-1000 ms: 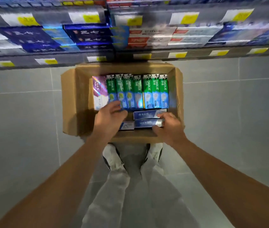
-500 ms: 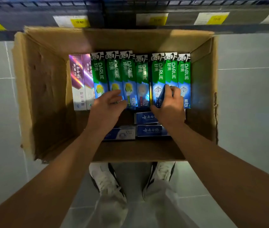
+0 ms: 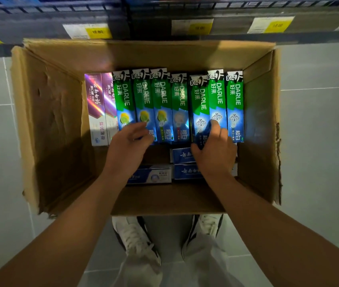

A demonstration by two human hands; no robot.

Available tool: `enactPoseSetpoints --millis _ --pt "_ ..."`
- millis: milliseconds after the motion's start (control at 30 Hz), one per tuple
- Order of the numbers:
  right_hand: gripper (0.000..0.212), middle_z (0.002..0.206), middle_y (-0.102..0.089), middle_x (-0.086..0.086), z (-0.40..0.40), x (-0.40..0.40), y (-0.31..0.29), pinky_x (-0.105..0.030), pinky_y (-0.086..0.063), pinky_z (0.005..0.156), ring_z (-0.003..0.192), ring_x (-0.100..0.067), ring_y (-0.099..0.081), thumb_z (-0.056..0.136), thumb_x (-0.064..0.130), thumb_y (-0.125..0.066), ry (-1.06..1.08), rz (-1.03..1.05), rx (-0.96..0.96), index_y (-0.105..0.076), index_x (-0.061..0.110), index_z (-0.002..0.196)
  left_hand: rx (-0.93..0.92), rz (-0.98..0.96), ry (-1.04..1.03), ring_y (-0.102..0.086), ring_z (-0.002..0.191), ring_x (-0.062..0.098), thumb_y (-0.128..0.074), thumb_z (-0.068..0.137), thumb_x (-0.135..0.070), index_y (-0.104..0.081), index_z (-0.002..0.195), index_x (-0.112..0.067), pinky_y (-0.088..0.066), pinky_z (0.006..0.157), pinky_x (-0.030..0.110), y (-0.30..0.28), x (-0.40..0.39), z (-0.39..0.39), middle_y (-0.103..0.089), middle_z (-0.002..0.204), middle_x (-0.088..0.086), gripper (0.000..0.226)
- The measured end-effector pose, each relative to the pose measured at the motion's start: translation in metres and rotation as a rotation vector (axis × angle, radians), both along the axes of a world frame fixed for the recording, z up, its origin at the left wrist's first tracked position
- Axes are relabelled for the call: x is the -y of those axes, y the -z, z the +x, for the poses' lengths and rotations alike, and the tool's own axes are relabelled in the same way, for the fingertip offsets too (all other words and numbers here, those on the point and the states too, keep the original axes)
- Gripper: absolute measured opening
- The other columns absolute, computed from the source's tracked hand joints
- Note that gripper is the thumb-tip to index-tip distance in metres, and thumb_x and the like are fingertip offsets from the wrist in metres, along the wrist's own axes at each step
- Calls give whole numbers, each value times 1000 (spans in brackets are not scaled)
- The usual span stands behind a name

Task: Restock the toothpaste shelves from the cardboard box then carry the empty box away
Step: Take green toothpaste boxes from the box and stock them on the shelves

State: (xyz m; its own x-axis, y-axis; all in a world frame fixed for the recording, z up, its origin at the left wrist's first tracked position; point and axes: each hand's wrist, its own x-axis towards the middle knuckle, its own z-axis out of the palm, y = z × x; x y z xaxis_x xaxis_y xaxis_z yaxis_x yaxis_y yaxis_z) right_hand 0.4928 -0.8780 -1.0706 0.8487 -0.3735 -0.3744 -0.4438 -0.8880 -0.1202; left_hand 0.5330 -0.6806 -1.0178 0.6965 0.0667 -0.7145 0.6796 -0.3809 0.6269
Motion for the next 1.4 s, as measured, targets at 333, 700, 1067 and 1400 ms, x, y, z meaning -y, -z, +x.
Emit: enactPoseSetpoints --millis 333,700,1067,1400 --pt "56 123 -47 -14 -16 -18 4 -43 -46 88 110 -32 -50 78 30 -75 134 94 -13 -44 8 120 -50 -47 -18 -61 109 8 -66 89 -26 -59 131 -24 -50 100 39 -10 0 -5 -66 117 -10 42" --pt "54 126 -42 -11 -2 -20 2 -28 -43 77 104 -24 -53 77 17 -75 447 341 162 -46 9 123 -82 -101 -118 -65 103 13 -66 89 -19 -62 123 -21 -52 97 41 -10 -9 -7 -67 110 -5 35" --pt "56 122 -51 -10 -16 11 -45 -24 -39 89 107 -20 -51 75 19 -76 328 318 46 -57 10 126 -72 -119 -55 -60 111 10 -66 85 -35 -53 134 -32 -50 100 42 -32 11 -6 -63 119 -10 51" --pt "53 118 -49 -5 -33 32 -109 6 -32 78 101 -5 -47 71 3 -79 33 488 108 -61 10 121 -25 -253 98 -61 114 18 -65 91 -22 -39 141 -47 -57 84 36 -91 13 31 -53 133 2 61"
